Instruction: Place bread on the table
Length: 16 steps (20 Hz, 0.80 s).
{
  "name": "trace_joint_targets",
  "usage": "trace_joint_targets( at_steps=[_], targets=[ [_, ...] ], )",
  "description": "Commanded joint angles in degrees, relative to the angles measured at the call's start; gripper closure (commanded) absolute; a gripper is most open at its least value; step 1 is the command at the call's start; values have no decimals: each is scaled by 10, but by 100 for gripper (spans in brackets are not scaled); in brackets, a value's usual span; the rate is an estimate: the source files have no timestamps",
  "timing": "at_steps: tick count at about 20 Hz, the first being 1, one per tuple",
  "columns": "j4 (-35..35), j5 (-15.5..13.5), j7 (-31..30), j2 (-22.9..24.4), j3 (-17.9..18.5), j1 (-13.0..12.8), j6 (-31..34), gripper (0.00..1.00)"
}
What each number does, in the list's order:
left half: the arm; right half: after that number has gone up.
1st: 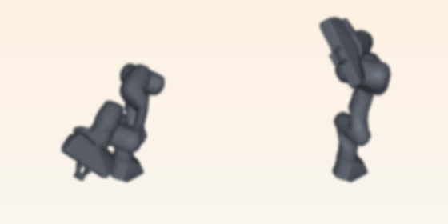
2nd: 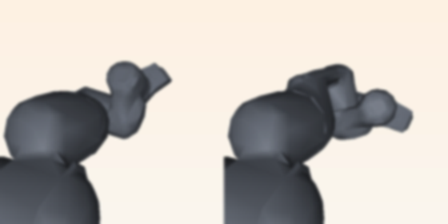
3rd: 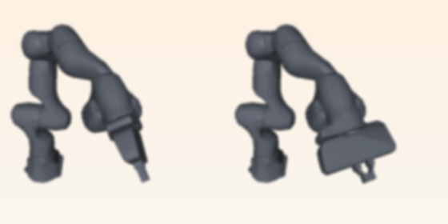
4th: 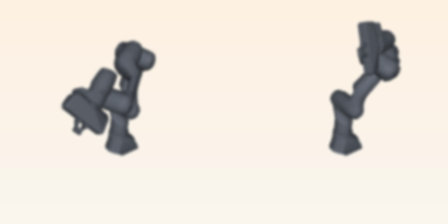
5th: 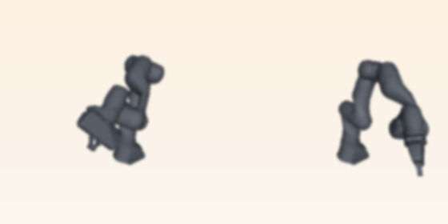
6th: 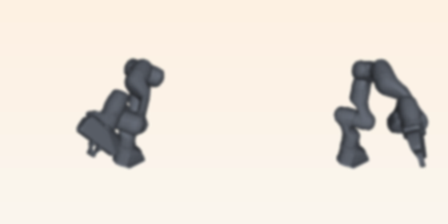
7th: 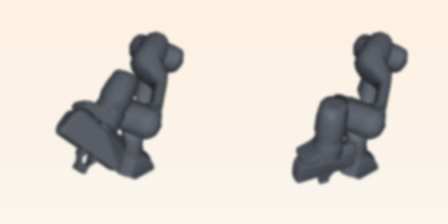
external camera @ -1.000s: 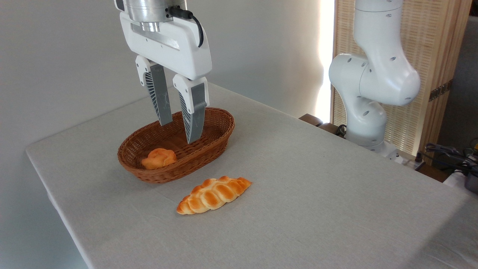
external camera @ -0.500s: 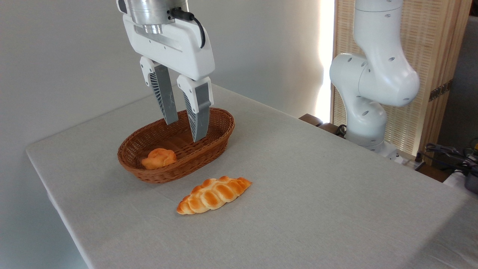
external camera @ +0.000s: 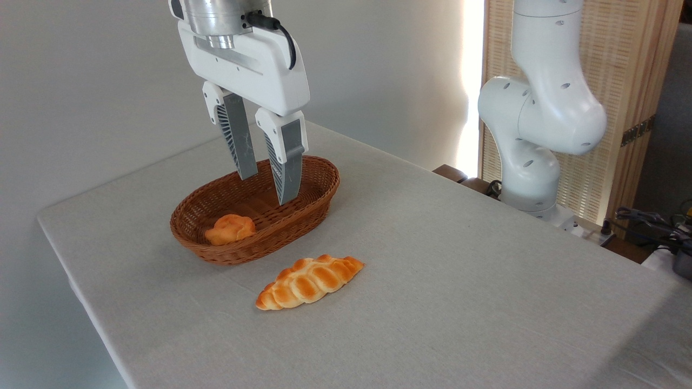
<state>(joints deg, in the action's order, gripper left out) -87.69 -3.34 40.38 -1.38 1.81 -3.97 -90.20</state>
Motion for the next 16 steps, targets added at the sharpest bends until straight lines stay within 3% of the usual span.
trace_joint_targets(
  at_steps=[1, 3, 12, 16],
  targets=[
    [6, 0, 9, 0, -5, 0, 17, 0],
    [6, 13, 9, 0, -6, 1, 18, 0],
    [6, 17, 13, 0, -5, 1, 33, 0],
    [6, 35, 20, 0, -7, 1, 35, 0]
  ],
)
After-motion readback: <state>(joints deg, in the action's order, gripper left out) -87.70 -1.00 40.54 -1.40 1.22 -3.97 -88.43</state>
